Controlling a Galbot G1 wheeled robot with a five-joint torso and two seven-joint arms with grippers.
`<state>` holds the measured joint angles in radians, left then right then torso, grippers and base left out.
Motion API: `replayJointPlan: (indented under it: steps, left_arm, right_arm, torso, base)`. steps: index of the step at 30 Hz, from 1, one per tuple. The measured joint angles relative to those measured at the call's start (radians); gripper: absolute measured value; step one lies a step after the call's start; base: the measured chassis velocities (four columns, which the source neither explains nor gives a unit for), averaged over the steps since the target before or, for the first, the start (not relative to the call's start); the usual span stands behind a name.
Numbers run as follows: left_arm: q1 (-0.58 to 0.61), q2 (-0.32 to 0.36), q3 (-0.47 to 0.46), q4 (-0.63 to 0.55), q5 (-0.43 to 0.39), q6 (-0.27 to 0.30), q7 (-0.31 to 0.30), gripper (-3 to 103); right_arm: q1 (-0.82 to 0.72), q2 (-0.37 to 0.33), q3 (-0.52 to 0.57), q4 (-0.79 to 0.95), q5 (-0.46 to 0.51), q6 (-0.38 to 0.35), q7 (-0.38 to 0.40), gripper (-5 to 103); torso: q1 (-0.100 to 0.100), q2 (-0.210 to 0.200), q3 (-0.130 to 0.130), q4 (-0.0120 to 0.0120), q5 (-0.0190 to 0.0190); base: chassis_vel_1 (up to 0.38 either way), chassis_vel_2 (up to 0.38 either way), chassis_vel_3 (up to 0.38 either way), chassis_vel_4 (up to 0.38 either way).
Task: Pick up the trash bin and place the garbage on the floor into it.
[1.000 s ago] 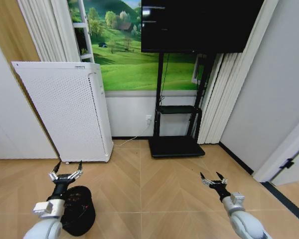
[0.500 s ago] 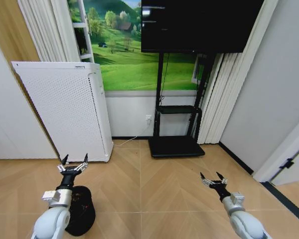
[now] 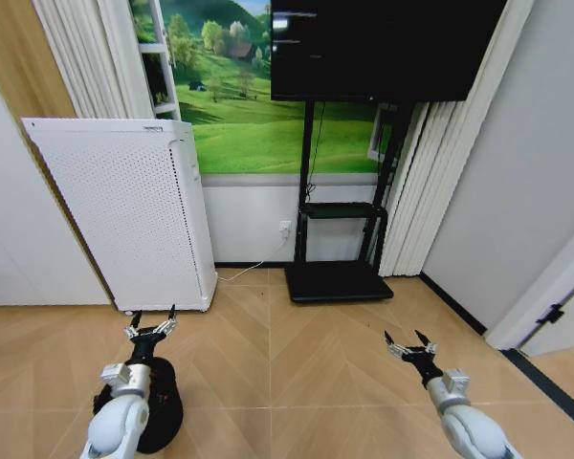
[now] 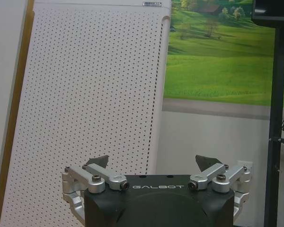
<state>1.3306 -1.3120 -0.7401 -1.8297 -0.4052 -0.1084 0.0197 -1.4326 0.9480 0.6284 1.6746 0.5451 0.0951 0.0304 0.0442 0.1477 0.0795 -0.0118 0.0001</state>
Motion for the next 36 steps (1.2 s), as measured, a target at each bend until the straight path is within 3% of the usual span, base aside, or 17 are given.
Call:
replayJointPlan:
  steps: [11,36]
  left_arm:
    - [0.001,0.000,0.000,-0.001,0.001,0.000,0.000,100]
    - [0.002,0.001,-0.001,-0.003,0.002,0.000,0.000,100]
  right_arm:
    - [0.000,0.000,0.000,0.000,0.000,0.000,0.000,100]
    - [0.000,0.000,0.000,0.000,0.000,0.000,0.000,100]
  torso:
    - [0.000,0.002,0.001,0.0000,0.0000]
    - [0.024,0.105,0.081,0.0000,-0.0001]
  base:
    - [0.000,0.000,0.000,0.000]
    - [0.000,0.000,0.000,0.000]
